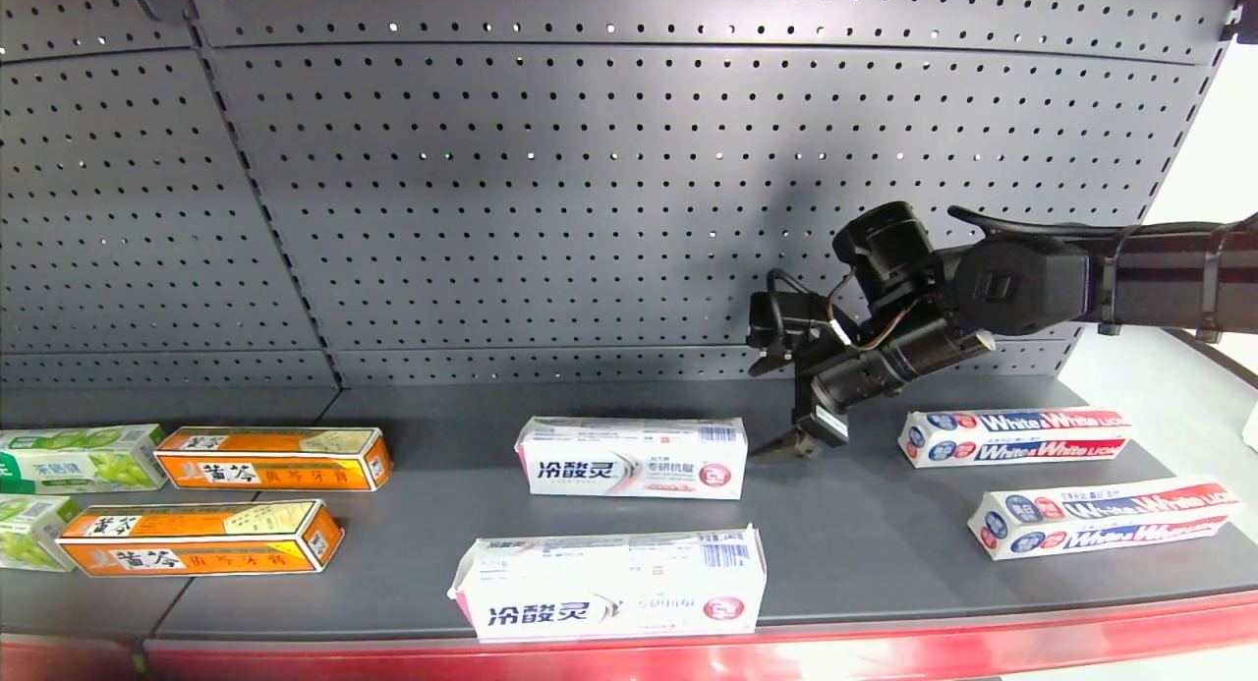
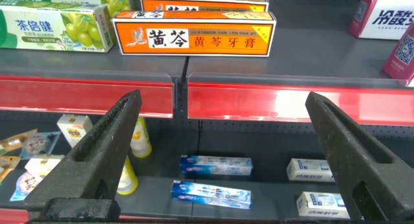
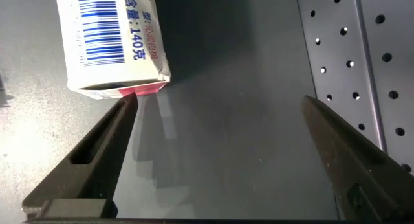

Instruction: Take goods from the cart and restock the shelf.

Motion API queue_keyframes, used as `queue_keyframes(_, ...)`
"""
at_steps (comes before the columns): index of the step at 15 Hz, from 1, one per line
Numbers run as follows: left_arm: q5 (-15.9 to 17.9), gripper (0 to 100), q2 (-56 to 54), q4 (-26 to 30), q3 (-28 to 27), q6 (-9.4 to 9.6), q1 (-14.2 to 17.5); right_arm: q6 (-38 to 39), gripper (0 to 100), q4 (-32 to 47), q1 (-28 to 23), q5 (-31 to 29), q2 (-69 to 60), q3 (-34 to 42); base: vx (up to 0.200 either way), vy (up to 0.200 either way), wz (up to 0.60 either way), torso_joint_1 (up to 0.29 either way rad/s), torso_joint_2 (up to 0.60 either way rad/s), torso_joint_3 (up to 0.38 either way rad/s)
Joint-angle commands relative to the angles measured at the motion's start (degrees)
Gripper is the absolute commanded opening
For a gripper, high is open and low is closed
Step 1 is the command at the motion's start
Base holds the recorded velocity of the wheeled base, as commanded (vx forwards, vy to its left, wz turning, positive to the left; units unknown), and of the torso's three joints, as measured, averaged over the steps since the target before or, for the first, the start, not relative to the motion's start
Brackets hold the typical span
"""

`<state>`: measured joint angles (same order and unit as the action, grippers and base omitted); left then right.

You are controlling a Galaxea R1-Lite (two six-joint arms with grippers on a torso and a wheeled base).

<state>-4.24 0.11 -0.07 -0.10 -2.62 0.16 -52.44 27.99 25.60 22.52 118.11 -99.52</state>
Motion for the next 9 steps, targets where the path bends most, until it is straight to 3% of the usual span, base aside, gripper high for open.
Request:
queue_keyframes(1,-0.06,100,-0.02,-0.01,0.01,-0.02,0.02,-0.03,100,-0.04,0.06,0.07,0.45,-0.32,0.000,0.000,0.00,0.000,0.00,0.000)
queue_keyframes(9,0.02,100,-0.02,-0.01,0.01,-0.02,0.11,-0.20,100,2.60,-2.05,0.16,-6.05,3.02,0.000,0.000,0.00,0.000,0.00,0.000)
